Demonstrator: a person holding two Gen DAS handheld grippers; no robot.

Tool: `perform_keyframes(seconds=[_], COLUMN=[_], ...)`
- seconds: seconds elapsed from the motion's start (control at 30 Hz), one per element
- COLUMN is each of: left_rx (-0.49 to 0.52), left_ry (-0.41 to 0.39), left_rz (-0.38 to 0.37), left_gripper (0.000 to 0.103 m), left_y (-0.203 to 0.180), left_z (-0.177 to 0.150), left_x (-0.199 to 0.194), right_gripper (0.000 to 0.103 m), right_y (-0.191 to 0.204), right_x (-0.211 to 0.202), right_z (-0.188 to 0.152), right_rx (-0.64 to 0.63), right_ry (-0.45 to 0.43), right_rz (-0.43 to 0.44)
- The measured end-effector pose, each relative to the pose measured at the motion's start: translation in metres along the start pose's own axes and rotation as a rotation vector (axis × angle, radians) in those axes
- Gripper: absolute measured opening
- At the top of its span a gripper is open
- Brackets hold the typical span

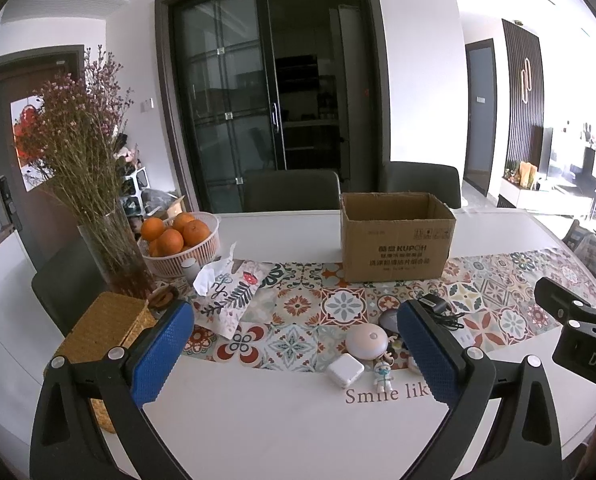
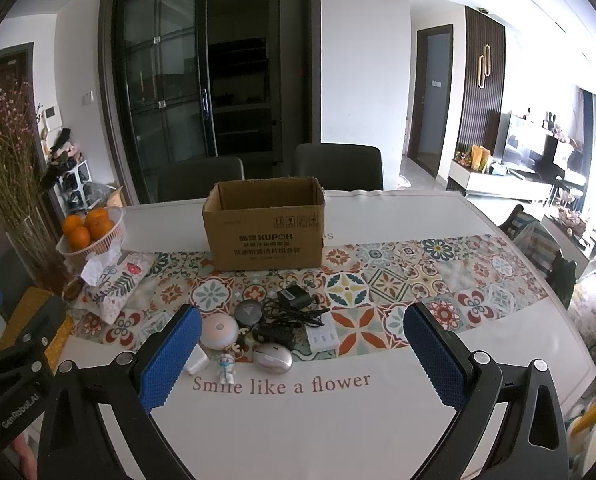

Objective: Organize rigid objects

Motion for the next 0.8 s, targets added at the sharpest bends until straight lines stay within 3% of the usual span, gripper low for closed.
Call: perform_keyframes(seconds=[0.63, 0.8], left_rx=[-0.007, -0.009], left_ry=[0.007, 0.025], left_rz=[0.002, -0.005], left_gripper=[0.103, 0.103], left_y=[-0.001, 0.001], left_z=[-0.006, -0.005], left_x=[0.003, 0.009], right_gripper=[0.102, 0.102], right_y=[0.000, 0.003], right_x=[0.002, 0.007], right_z=[0.001, 0.001], right_rx=[-0.021, -0.039], right_ry=[-0.018, 0.018], right_rz=[0.006, -0.001])
Point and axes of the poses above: each gripper's, at about its wrist camera, not at the fingertips, and x roughly the way its jaws point, y to its left, z to its top, the point moved 1 cm from there along x, roughly the way its jaws point, and after that the axes turned 7 degrees about x, right-handed, at the moved point
